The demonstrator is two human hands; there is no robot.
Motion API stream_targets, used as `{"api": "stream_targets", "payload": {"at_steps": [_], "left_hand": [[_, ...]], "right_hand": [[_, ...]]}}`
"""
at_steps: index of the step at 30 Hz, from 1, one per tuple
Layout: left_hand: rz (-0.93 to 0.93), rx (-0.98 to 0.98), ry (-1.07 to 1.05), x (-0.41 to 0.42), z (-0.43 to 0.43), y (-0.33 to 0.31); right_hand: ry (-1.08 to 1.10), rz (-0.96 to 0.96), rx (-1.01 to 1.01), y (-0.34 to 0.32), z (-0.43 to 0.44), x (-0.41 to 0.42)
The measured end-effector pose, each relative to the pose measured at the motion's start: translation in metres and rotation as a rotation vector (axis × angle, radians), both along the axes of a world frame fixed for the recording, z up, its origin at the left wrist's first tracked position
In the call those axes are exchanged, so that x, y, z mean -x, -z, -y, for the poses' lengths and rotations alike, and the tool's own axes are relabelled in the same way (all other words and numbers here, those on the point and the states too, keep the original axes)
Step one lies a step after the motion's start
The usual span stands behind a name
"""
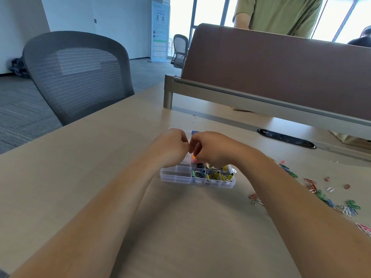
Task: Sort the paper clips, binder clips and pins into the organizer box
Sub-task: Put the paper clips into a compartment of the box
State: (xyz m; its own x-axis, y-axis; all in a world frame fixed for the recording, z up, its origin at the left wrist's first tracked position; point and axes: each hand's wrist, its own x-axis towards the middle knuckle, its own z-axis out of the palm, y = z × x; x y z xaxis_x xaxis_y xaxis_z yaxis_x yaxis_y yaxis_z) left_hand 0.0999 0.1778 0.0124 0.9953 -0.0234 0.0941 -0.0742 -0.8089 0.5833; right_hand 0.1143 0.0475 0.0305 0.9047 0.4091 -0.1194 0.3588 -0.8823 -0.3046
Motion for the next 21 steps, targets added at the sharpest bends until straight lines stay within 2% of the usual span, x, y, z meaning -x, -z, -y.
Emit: {"api": "stream_targets", "payload": {"at_steps": [12, 21], "left_hand": [[-0.003, 0.019, 0.001, 0.0005, 0.0006, -0.0007], [0.002, 0.029, 0.017, 0.0011, 0.0016, -0.0006]], "right_hand": [[-0.007, 0.029, 0.019, -0.0037, -0.0014, 0.0025], [0.036, 0.064, -0.065, -0.0026, -0.0026, 0.0008]]}}
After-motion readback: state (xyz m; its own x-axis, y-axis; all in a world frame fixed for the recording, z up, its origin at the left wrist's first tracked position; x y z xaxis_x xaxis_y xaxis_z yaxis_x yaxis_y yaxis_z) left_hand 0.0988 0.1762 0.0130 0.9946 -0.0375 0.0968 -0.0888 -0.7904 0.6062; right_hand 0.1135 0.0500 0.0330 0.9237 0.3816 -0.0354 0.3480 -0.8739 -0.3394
